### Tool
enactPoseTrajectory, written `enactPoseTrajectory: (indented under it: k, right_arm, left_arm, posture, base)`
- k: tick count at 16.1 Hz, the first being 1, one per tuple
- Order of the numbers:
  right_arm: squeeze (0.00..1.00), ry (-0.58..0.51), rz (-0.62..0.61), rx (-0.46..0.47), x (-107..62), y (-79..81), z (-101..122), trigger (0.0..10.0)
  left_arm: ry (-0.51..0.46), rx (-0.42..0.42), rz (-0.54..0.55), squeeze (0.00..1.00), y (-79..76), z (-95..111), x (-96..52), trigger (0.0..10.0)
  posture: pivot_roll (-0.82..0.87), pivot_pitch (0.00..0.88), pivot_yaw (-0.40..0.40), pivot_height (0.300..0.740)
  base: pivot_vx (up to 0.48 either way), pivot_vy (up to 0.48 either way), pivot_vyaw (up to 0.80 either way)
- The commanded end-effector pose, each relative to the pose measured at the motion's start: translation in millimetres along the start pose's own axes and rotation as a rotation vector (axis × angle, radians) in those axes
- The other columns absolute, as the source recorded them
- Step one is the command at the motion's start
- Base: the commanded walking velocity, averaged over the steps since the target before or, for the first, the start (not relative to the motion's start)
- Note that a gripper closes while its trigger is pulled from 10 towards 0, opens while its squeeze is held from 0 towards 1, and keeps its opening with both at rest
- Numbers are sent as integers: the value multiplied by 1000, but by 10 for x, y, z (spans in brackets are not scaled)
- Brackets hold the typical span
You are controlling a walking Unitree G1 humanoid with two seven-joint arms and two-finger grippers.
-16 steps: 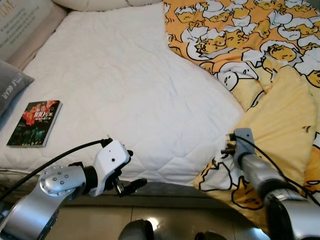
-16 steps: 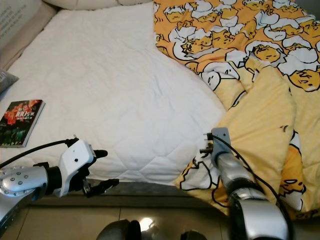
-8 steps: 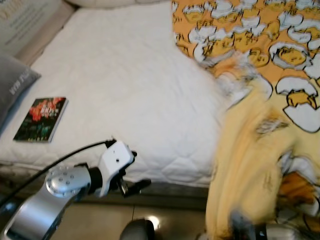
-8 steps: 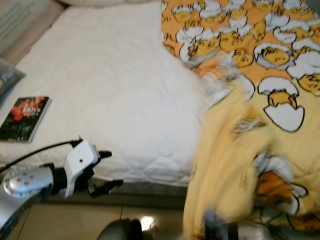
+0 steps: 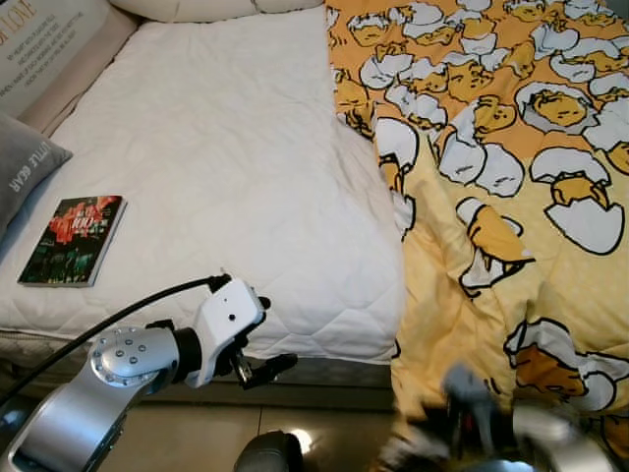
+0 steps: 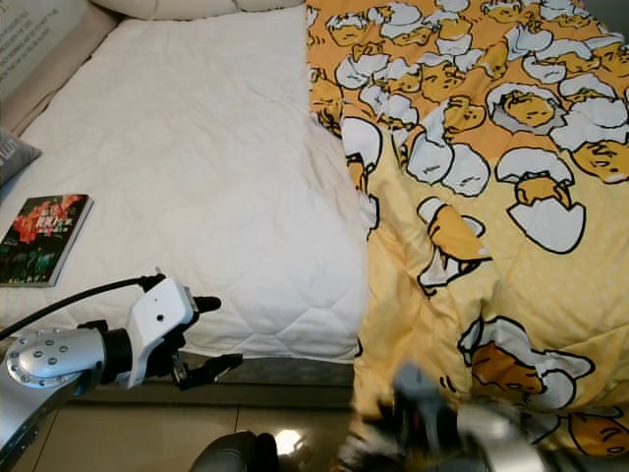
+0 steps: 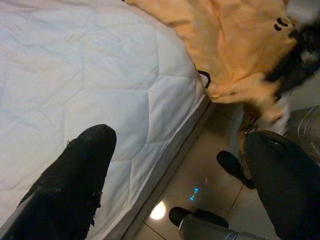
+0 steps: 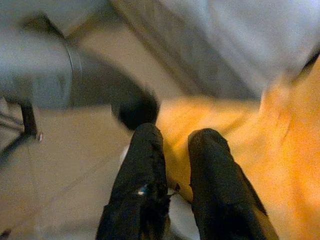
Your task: Clean up the room
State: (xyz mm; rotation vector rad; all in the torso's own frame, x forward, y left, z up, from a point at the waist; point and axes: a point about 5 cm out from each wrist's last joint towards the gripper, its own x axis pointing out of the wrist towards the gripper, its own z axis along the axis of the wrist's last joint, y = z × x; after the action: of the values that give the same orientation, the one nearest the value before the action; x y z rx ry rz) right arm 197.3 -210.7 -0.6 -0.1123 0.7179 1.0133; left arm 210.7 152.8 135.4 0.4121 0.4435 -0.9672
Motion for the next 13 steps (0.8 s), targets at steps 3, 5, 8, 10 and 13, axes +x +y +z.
enactPoseTrajectory:
  k: [3,5,8,10,13]
  right_arm:
    - [1000,-182,77,21,3,-15,435,10000]
    - [1000,-267,-32,-28,80,-107,716,10000]
    - [1000,-254,-352,-74,310,-328,915,10000]
    - [1000,-215,-451,-95,458,-347,939,10000]
    - [608,-119,-810,-37,700,-492,920,10000]
  left_arm:
    - [17,6,0,31,7,-29,-10,10000]
    - [16,8,4,31,19,-25,-7,10000]
    - [13,10,7,31,23,-14,11,10000]
    - [10,11,8,31,22,-8,15,10000]
    - [8,14,8,31,26,1,13,10000]
  posture:
    - [185,85,91,740]
    - [185,81,90,740]
    - [186,77,92,740]
    - [191,75,93,740]
    - [198,79,98,740]
  base:
    - [0,0,0]
    - [0,0,0]
    - [0,0,0]
    - [0,0,0]
    - [0,0,0]
